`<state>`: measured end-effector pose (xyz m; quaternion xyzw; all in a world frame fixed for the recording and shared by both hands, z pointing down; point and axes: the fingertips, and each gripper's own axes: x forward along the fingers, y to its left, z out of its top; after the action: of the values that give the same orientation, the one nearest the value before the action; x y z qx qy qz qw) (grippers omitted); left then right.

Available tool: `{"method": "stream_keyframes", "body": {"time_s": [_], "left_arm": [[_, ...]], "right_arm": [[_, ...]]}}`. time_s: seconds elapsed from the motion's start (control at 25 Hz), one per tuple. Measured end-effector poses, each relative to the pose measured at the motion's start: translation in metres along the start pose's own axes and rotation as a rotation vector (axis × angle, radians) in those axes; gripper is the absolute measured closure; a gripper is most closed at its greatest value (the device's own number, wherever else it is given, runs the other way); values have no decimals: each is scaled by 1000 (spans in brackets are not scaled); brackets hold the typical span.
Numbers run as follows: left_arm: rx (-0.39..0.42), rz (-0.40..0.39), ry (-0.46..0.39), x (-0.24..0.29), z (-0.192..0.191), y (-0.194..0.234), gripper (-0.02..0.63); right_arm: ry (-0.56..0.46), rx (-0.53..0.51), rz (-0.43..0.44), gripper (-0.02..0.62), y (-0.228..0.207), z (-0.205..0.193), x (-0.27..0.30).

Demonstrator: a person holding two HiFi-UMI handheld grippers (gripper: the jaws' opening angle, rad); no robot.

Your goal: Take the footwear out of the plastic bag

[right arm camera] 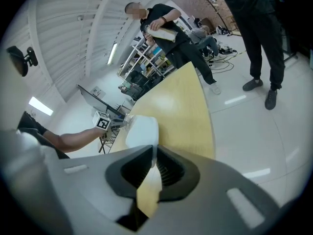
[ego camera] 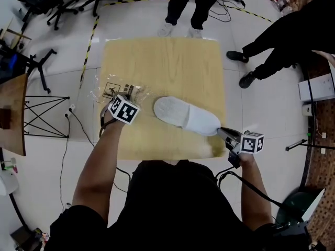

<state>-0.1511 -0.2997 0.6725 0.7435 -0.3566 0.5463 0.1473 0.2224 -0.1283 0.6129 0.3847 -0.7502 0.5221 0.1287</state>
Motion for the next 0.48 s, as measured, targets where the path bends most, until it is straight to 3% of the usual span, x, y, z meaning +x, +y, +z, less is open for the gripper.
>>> {"method": "stream_keyframes", "body": {"time_s": [0.2, 0.36, 0.48], "left_arm": [[-121, 92, 14, -2, -9, 50, 600], [-215, 35, -40, 1, 13, 43, 600], [-205, -39, -104, 2, 48, 12, 598]], "right_arm": [[39, -5, 37, 565, 7, -12, -1], [76, -17, 45, 565, 12, -23, 6], [98, -20, 54, 565, 22, -28, 20]]}}
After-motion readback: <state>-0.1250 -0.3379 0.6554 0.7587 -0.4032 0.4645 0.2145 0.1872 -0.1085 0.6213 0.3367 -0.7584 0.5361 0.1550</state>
